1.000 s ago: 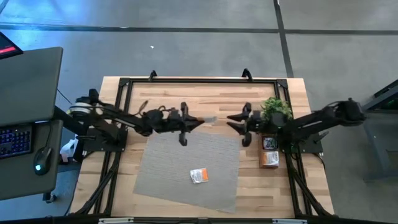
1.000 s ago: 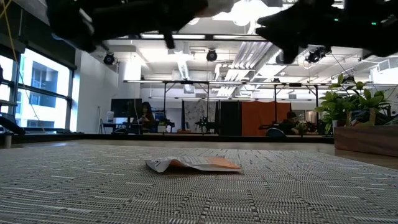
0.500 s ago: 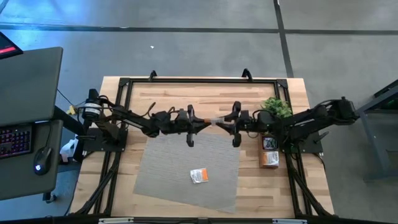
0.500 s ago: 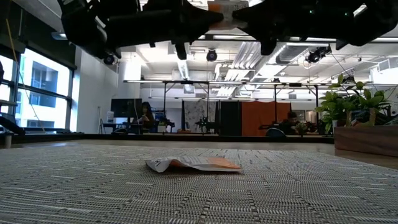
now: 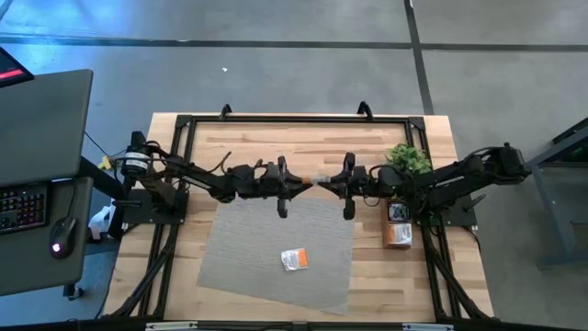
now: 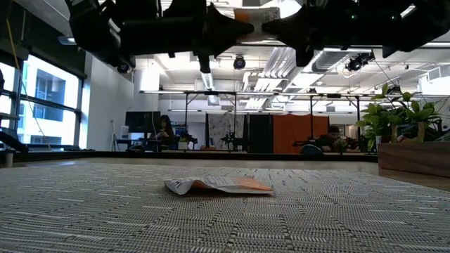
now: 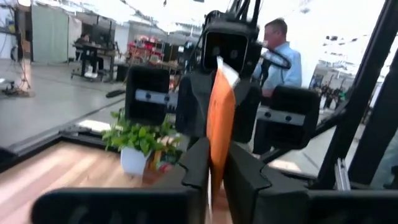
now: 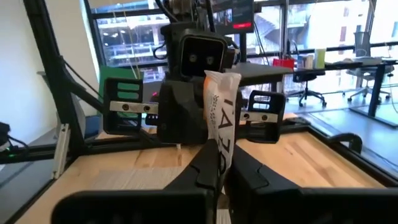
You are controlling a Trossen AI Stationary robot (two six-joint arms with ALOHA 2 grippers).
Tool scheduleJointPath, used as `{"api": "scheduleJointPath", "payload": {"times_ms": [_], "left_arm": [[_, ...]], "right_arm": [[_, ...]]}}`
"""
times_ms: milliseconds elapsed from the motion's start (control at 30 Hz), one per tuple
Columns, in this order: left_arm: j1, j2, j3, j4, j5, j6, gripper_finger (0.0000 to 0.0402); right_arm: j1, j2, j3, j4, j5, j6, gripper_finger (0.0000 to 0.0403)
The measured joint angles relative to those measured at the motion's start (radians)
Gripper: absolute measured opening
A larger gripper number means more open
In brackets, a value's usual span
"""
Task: Pick & Place Tea
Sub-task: Put the white tea bag into the bottom section of the wooden organizer
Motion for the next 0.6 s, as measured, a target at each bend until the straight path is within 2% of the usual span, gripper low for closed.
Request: {"api": "scheduleJointPath", "payload": {"times_ms": [100,267,333,467,533,600], "left_arm": [[0.000,0.001,0.000,-0.032,-0.004,0.000,0.0067],[0.000,0.001,0.000,-0.101,-0.045,-0.020,0.0123],[-0.001,0.001,0.000,-0.114,-0.054,-0.058,0.0139],[0.000,0.001,0.000,-0.126,-0.056,-0.127,0.0151],[0.000,0.001,0.000,-0.135,-0.057,-0.131,0.0152],[0.000,0.001,0.000,-0.148,-0.065,-0.131,0.0152]], "right_arm": [[0.015,0.000,0.000,-0.013,0.044,0.006,0.0014],[0.055,-0.011,0.000,-0.068,0.060,0.045,0.0006],[0.085,-0.046,0.000,-0.159,0.139,0.065,0.0008],[0.184,-0.183,0.007,-0.560,0.414,0.118,0.0005],[0.240,-0.275,0.047,-0.791,0.525,0.215,0.0005],[0.292,-0.364,0.117,-1.025,0.580,0.368,0.0005]]}}
